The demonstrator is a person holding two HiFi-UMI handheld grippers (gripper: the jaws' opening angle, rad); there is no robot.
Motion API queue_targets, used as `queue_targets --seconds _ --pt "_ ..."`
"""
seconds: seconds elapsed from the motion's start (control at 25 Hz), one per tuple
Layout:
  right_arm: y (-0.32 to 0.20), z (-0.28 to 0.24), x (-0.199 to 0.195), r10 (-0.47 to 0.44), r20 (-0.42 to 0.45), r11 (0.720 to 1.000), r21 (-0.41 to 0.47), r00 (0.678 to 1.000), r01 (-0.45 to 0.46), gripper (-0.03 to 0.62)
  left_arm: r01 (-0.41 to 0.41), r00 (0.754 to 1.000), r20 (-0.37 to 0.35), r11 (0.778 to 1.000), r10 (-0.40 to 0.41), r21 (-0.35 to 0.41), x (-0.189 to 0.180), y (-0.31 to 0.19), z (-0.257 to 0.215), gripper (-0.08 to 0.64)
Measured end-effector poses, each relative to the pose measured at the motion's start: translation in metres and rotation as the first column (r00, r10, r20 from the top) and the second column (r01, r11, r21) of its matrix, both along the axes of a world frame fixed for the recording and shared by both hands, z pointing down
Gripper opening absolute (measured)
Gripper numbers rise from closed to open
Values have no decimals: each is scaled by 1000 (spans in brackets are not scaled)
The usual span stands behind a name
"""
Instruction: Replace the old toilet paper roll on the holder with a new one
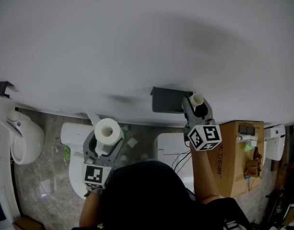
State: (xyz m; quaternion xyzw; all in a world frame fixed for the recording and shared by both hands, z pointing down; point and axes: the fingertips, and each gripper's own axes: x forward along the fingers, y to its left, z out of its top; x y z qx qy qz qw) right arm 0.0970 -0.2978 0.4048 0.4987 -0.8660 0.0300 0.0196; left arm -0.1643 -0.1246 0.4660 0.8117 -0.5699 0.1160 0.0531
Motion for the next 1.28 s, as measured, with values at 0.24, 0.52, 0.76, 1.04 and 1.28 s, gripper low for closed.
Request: queue_targets --seconds 0.24,0.52,0.76,1.04,1.28 --pt "9 -14 9 33 12 999 22 999 -33 190 -22 1000 -20 1000 22 -10 2 -3 -2 382" --pt "36 -20 29 97 2 995 32 995 -97 190 -114 993 -9 993 114 9 11 -11 -1 382" --pt "68 -4 48 155 -9 988 -10 988 -155 190 -190 982 -14 982 190 9 23 -17 2 382" --pt "107 26 58 202 -16 975 -86 979 -203 190 -275 961 -12 961 276 4 43 -22 0 382" --pt "132 44 63 235 -18 962 -135 972 -235 190 -320 947 -37 947 319 -20 56 -25 2 383"
